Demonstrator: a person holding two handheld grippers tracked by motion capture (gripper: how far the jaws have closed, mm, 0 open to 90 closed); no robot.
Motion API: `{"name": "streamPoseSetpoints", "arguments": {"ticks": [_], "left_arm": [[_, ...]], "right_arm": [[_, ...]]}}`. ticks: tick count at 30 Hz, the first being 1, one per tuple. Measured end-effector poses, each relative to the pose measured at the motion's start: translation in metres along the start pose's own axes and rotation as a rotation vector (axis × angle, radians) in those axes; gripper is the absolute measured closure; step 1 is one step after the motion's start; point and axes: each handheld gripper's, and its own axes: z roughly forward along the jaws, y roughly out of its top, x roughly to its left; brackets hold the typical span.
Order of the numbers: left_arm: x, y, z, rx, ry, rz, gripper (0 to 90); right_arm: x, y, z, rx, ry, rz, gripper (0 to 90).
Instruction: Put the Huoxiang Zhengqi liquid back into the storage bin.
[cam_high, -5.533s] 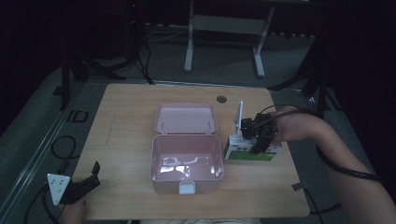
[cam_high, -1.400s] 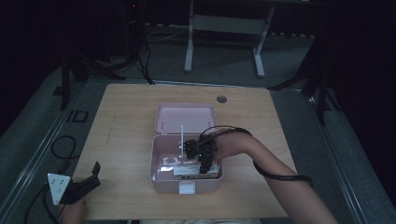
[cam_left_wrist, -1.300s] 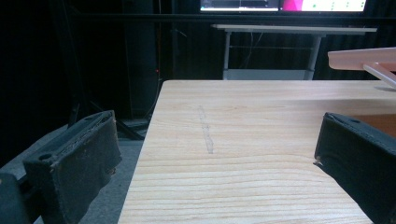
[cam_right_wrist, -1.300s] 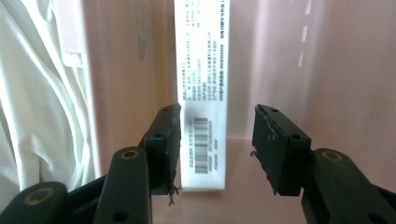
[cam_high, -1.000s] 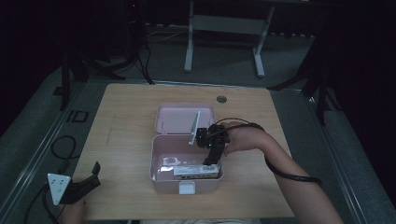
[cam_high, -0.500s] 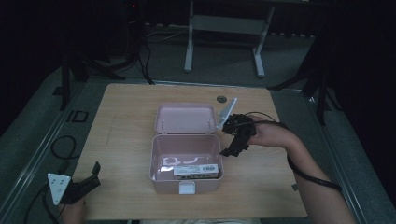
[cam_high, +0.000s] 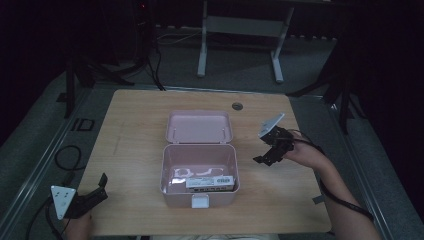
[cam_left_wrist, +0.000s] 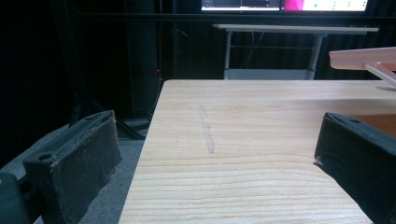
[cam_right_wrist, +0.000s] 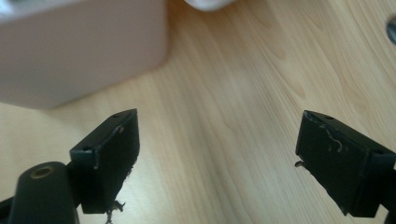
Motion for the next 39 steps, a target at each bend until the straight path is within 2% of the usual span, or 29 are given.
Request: {"name": "streamPoseSetpoints", "arguments": {"ticks": [7,13,15,18,22,27,32,34,35,37,38,39], "left_arm": [[0.0,0.0,0.0,0.001,0.001,-0.001,0.2],[0.0,0.0,0.0,0.002,0.0,-0.001,0.2],[0.0,0.0,0.0,0.002,0.0,-0.002,0.2],[0.0,0.0,0.0,0.001,0.0,-0.003,0.2],[0.0,0.0,0.0,0.002,0.001,-0.001,0.2],[0.0,0.0,0.0,0.002,0.001,-0.001,0.2],[0.0,0.0,0.0,0.003,0.001,-0.001,0.2],[0.0,0.0,0.0,0.003,0.001,-0.001,0.2],[0.0,0.0,0.0,0.003,0.001,0.0,0.2],[0.0,0.0,0.0,0.003,0.001,-0.001,0.2],[0.0,0.0,0.0,0.003,0.001,-0.001,0.2],[0.0,0.0,0.0,0.001,0.0,-0.002,0.2]], "right_arm": [[-0.009,-0.039,0.019,-0.094,-0.07,0.122,13.4],[-0.011,-0.067,0.036,-0.146,-0.125,0.195,13.4],[-0.012,-0.075,0.04,-0.169,-0.166,0.218,13.4],[-0.014,-0.088,0.045,-0.219,-0.193,0.28,13.4],[-0.015,-0.104,0.051,-0.234,-0.221,0.328,13.4],[-0.014,-0.122,0.054,-0.247,-0.242,0.372,13.3],[-0.013,-0.14,0.053,-0.314,-0.283,0.455,13.4],[-0.013,-0.143,0.053,-0.32,-0.294,0.463,13.4],[-0.013,-0.152,0.053,-0.355,-0.323,0.508,13.4],[-0.013,-0.156,0.051,-0.375,-0.338,0.539,13.3],[-0.013,-0.156,0.051,-0.375,-0.338,0.539,13.3],[-0.014,-0.161,0.051,-0.398,-0.342,0.569,13.3]]}}
